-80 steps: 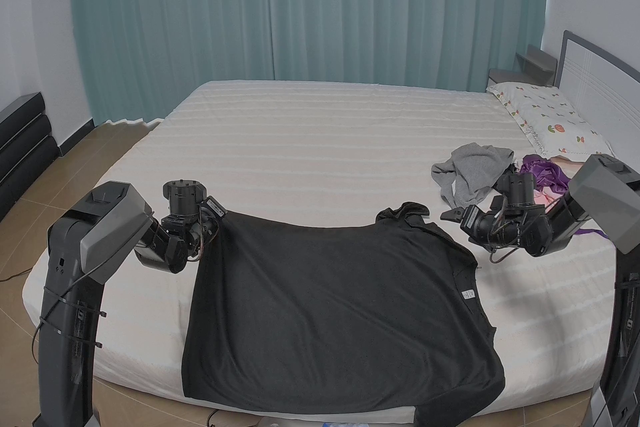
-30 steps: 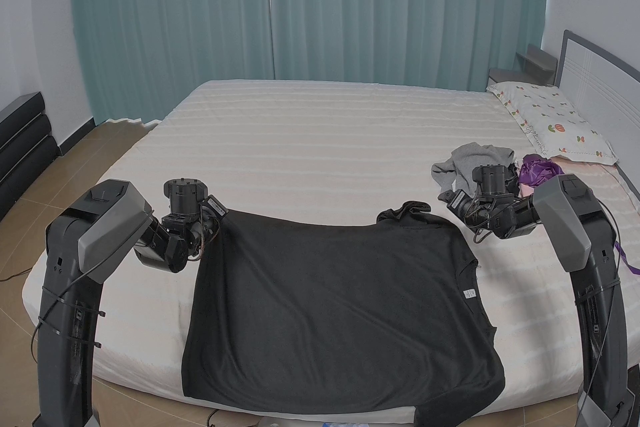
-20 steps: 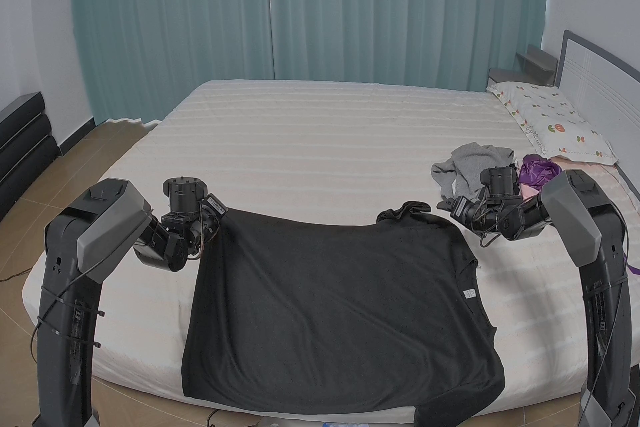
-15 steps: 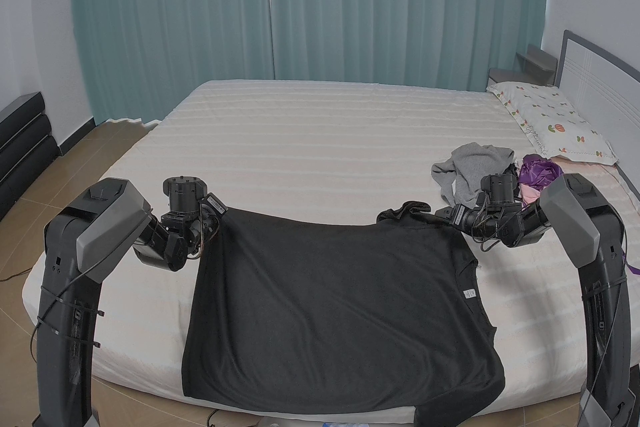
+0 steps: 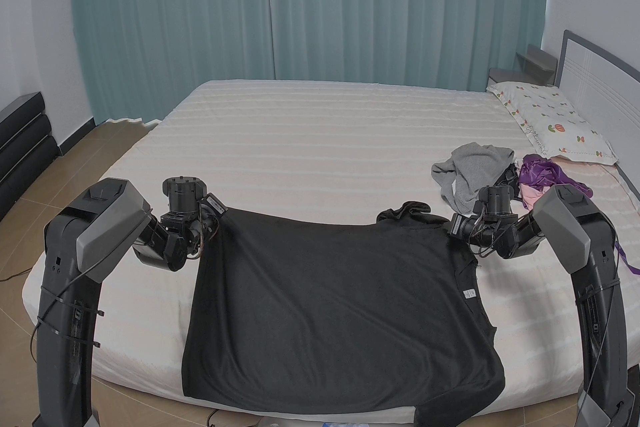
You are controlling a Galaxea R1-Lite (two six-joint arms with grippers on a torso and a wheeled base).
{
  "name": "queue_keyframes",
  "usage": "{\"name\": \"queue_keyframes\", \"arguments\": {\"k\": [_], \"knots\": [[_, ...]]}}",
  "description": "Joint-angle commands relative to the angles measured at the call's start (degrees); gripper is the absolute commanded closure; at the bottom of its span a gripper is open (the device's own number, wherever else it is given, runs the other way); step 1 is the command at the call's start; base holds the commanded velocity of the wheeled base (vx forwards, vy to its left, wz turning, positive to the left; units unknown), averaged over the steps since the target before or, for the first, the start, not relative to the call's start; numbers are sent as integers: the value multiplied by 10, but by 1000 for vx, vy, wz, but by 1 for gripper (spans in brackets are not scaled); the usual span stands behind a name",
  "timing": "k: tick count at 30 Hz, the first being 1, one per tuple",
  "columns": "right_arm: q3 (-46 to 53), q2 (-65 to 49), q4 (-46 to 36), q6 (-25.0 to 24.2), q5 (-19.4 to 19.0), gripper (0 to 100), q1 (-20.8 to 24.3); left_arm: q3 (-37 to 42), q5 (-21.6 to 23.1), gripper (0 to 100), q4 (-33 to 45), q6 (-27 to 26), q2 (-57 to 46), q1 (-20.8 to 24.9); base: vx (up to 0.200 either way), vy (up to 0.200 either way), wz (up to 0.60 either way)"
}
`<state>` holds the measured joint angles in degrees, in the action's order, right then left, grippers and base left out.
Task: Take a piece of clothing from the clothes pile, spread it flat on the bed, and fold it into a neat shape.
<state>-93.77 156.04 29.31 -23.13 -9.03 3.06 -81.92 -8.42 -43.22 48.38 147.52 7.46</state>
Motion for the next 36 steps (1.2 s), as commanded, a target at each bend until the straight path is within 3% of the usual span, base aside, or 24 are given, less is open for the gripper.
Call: {"name": "queue_keyframes", "arguments": {"k": [1,9,15,19,36], "knots": [[0,8,3,-1,0,100,-2,-1,0,100,0,0,0,0,0,0,0],[-3,-6,29,-6,9,100,-11,-8,0,100,1,-8,-7,-1,0,0,0],[-28,-10,58,-20,38,100,-26,-28,0,100,1,-58,0,-7,0,0,0],[-44,-17,80,-44,46,100,-29,-49,0,100,1,-62,1,-9,0,0,0],[-102,13,95,-43,69,100,-19,-101,1,100,-2,-62,47,-14,0,0,0]]}}
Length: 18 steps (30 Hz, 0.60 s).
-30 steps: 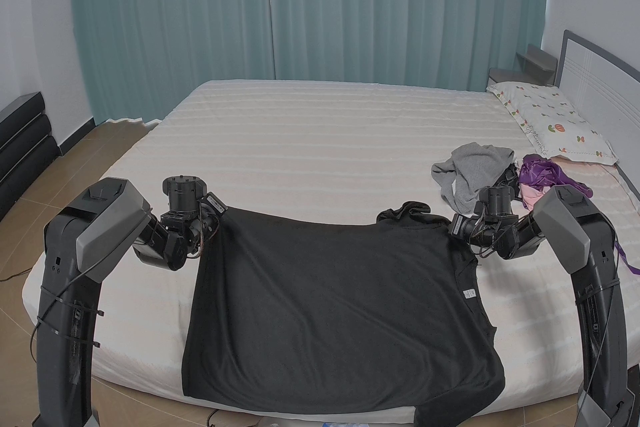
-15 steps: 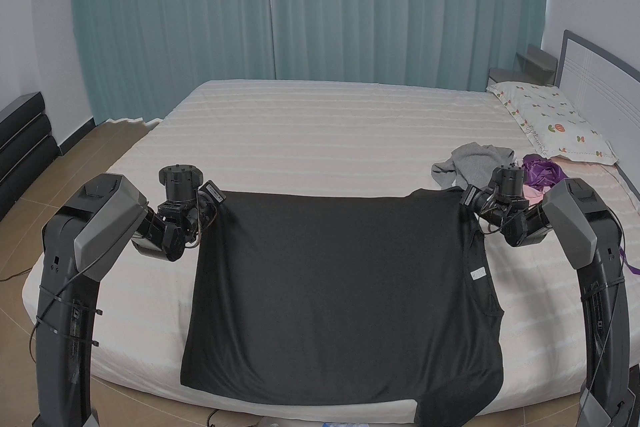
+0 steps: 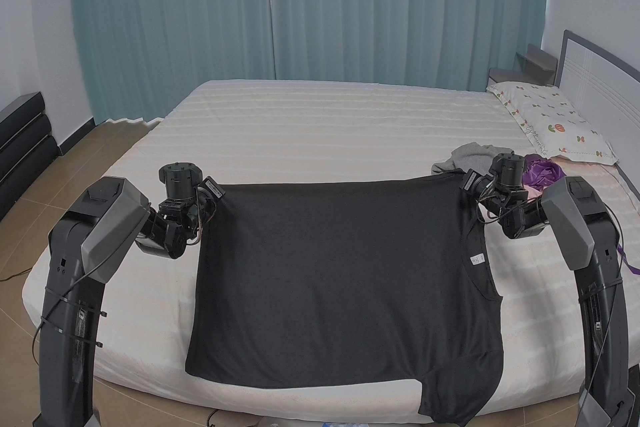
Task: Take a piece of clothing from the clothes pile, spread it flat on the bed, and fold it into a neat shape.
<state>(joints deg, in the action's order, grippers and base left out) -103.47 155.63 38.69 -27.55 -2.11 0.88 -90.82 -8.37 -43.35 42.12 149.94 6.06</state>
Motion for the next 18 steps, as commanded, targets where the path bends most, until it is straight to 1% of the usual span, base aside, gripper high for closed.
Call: {"name": "queue_keyframes", "arguments": {"k": [1,4,12,16,17,18], "knots": [[-5,17,1,1,0,100,3,-12,0,100,-1,1,23,0,0,0,0],[-9,32,2,2,-1,100,3,-29,-1,100,0,1,50,0,0,0,0],[-6,54,9,2,-3,100,5,-32,5,100,1,1,60,-1,0,0,0],[-3,66,8,2,-2,100,9,-48,4,100,14,1,80,1,0,0,0],[-3,67,8,2,-2,0,9,-51,4,100,19,1,83,1,0,0,0],[-1,71,9,2,-2,0,9,-58,4,0,28,1,87,1,0,0,0]]}}
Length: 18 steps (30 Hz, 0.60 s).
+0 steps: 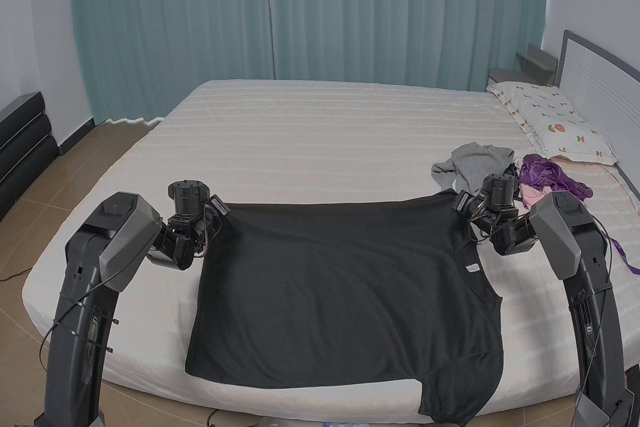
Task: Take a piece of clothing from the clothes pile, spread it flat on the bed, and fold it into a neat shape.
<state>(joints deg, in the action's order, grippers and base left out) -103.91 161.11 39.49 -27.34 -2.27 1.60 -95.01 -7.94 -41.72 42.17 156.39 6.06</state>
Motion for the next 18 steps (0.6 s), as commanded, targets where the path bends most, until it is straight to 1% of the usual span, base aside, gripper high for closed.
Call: {"name": "queue_keyframes", "arguments": {"k": [1,7,9,10,11,13,14,15,16,17,18], "knots": [[5,18,2,0,0,0,2,-20,-1,0,16,0,25,1,0,0,0],[22,-1,5,-6,-3,0,1,-21,-3,0,21,0,23,0,0,0,0],[44,-25,5,-9,-4,0,-3,-16,-7,0,21,-1,19,-1,0,0,0],[93,-62,9,-19,-10,0,-8,-2,-14,0,22,-2,1,-3,0,0,0],[96,-66,9,-21,-11,0,-9,0,-14,0,22,-2,-1,-3,0,0,0],[173,-133,25,-49,-39,0,-16,51,-11,0,22,1,-58,-15,0,0,0],[177,-136,25,-50,-40,0,-16,54,-11,0,22,2,-62,-15,0,0,0],[238,-179,26,-58,-47,0,-14,98,-1,0,21,3,-103,-18,0,0,0],[243,-185,26,-58,-48,0,-14,103,-1,0,20,3,-107,-18,0,0,0],[289,-215,26,-61,-49,0,-12,137,6,0,17,3,-133,-19,0,0,0],[357,-256,28,-65,-54,0,-7,195,6,0,12,0,-176,-20,0,0,0]]}}
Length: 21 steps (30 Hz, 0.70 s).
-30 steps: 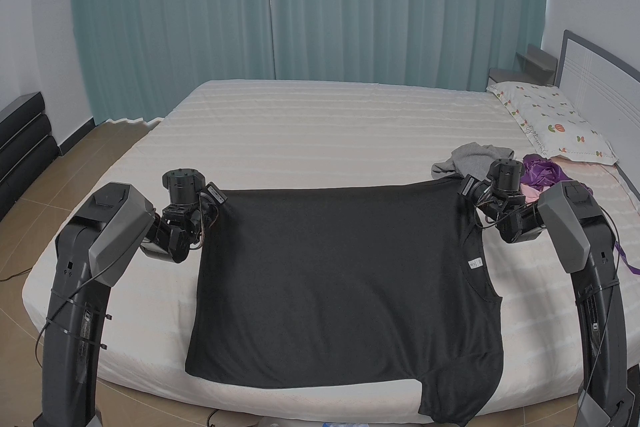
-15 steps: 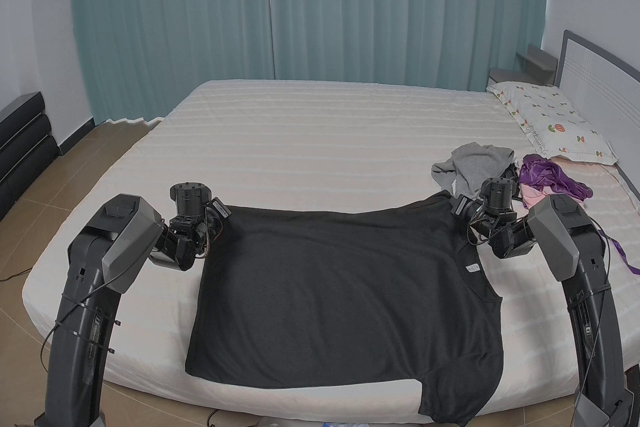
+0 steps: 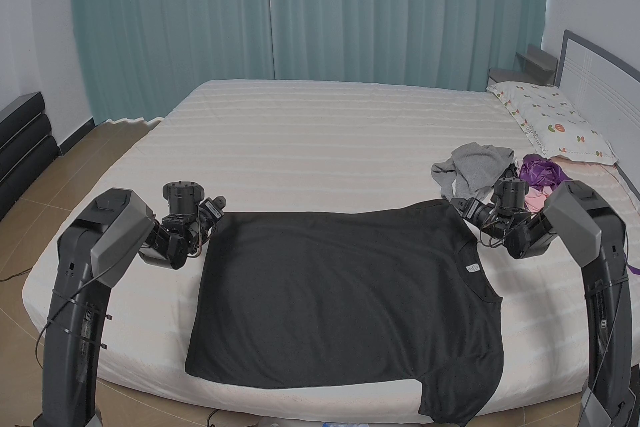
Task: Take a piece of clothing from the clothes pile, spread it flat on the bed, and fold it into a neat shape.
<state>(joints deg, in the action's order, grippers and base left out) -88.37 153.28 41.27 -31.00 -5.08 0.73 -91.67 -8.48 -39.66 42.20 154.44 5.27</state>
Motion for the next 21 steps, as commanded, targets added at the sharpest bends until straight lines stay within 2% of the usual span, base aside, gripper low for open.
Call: {"name": "queue_keyframes", "arguments": {"k": [1,4,9,14,17,21], "knots": [[217,-187,11,-29,-28,0,1,177,13,0,-11,0,-168,-12,0,0,0],[334,-258,26,-46,-60,0,9,301,37,0,-37,5,-259,-9,0,0,0],[479,-353,31,-73,-62,0,26,461,56,0,-76,17,-357,12,0,0,0],[566,-396,33,-78,-71,0,29,559,57,0,-126,35,-376,21,0,0,0],[586,-379,48,-81,-95,0,16,613,56,0,-175,64,-371,33,0,0,0],[608,-367,73,-74,-99,0,15,664,61,0,-213,106,-368,45,-200,0,0]]}}
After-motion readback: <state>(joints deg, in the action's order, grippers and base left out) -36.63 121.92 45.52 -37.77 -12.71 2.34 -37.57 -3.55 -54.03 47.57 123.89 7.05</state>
